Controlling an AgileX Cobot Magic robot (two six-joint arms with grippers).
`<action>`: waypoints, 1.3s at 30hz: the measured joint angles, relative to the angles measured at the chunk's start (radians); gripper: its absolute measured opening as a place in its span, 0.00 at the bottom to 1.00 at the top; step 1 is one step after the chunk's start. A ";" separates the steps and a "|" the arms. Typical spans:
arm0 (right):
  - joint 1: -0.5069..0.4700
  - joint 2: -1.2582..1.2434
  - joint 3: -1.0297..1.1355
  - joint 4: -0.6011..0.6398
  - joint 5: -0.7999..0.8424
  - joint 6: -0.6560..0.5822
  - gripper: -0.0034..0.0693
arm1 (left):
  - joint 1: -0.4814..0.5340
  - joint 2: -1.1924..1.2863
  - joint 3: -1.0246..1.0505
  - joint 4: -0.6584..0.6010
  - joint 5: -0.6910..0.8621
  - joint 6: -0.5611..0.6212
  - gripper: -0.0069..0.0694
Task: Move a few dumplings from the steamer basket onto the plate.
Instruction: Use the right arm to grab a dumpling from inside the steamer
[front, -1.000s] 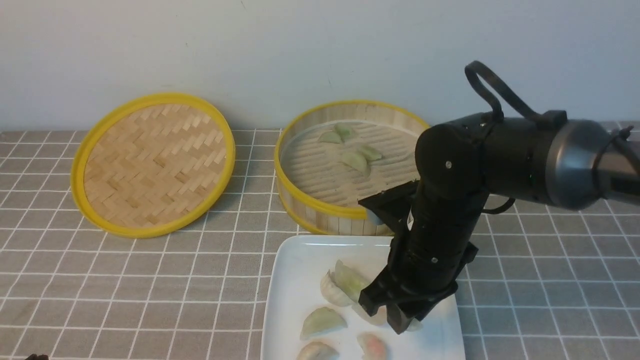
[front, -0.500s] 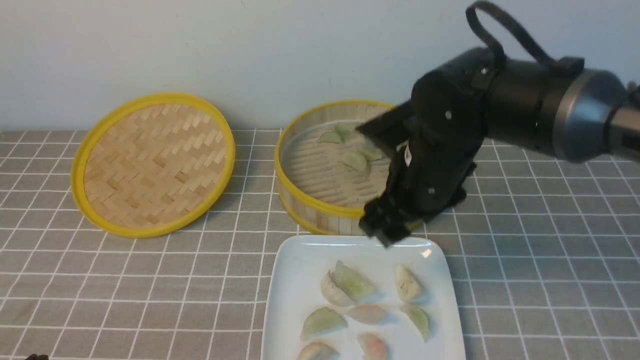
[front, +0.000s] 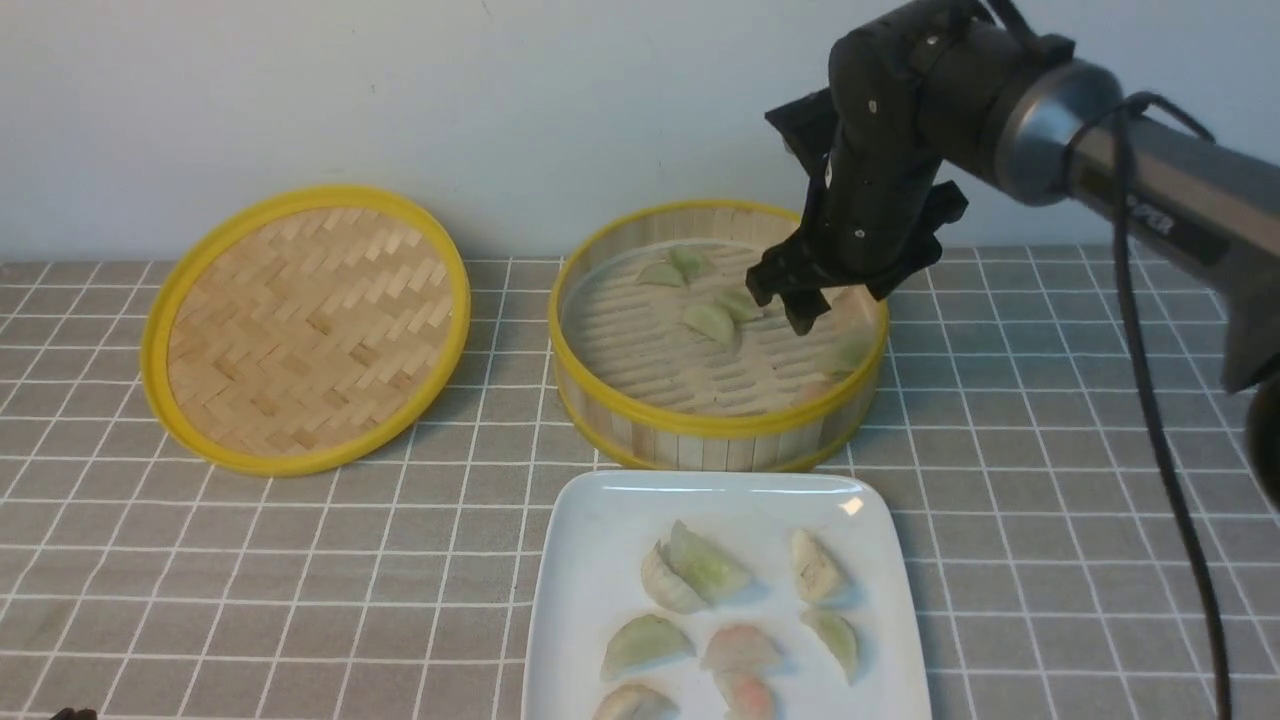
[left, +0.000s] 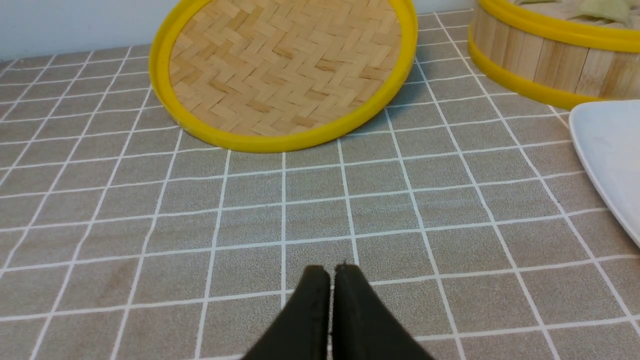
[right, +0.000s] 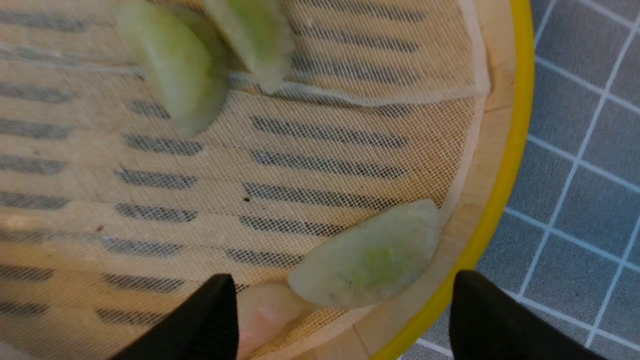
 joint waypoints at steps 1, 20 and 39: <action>-0.002 0.026 -0.010 0.000 0.003 0.000 0.75 | 0.000 0.000 0.000 0.000 0.000 0.000 0.08; -0.002 0.132 -0.114 0.401 -0.003 -0.228 0.75 | 0.000 0.000 0.000 0.000 0.000 0.000 0.08; 0.000 0.124 -0.131 0.075 0.022 -0.165 0.75 | 0.000 0.000 0.000 0.000 0.000 0.000 0.08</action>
